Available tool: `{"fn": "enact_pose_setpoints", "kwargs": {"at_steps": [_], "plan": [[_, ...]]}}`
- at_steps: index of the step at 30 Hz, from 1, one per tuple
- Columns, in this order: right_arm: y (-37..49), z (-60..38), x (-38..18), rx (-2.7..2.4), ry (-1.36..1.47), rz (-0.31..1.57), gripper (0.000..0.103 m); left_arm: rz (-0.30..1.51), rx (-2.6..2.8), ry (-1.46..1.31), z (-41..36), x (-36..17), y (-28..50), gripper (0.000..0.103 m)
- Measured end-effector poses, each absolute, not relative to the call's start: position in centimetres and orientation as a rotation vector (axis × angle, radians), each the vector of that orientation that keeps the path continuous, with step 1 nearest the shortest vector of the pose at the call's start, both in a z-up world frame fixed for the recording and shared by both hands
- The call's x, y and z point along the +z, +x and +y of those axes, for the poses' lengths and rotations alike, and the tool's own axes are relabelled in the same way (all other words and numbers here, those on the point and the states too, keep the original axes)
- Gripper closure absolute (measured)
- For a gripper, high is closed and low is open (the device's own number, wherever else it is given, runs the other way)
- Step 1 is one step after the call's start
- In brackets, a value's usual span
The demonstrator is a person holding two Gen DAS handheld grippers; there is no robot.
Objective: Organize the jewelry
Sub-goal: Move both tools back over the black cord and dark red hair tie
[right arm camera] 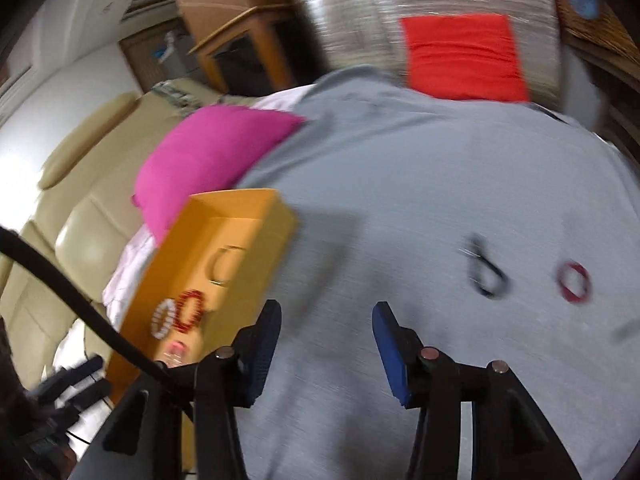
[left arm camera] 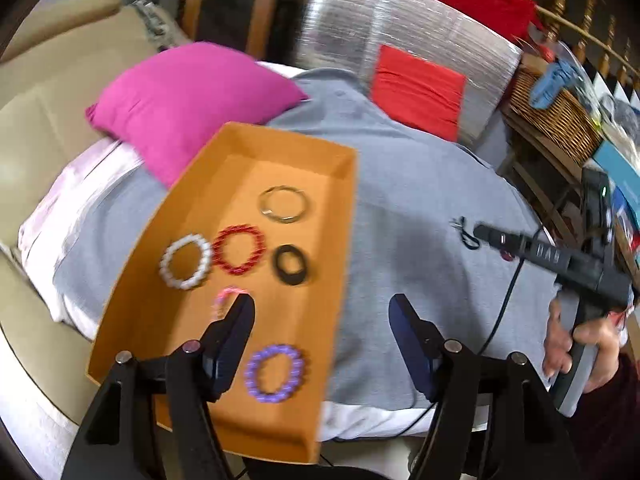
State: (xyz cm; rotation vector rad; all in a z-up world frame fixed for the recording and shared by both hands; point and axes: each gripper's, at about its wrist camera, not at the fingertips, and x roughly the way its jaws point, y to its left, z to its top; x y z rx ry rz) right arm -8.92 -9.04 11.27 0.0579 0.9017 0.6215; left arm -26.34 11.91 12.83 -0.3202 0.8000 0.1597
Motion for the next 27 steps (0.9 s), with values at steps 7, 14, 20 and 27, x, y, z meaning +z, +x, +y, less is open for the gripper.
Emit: {"fn": "enact_pose_setpoints", "kwargs": {"at_steps": [7,14,20,27], "plan": [[-7.8,-19.1,9.3,0.498,0.144,0.886,0.051,0.844,0.105,-0.21,5.4,14.0,-22.8,0.031],[-6.6,-25.3,8.7,0.412,0.232,0.885,0.052,0.816,0.093,-0.08,-0.8,13.9,-17.5,0.031],[-6.4,-27.1,9.3,0.397,0.218,0.875,0.051,0.763,0.12,0.006,-5.2,12.0,-11.5,0.031],[-5.3,-28.1,8.8,0.365,0.22,0.894,0.051,0.732,0.1,0.001,-6.5,10.3,-7.6,0.031]]}}
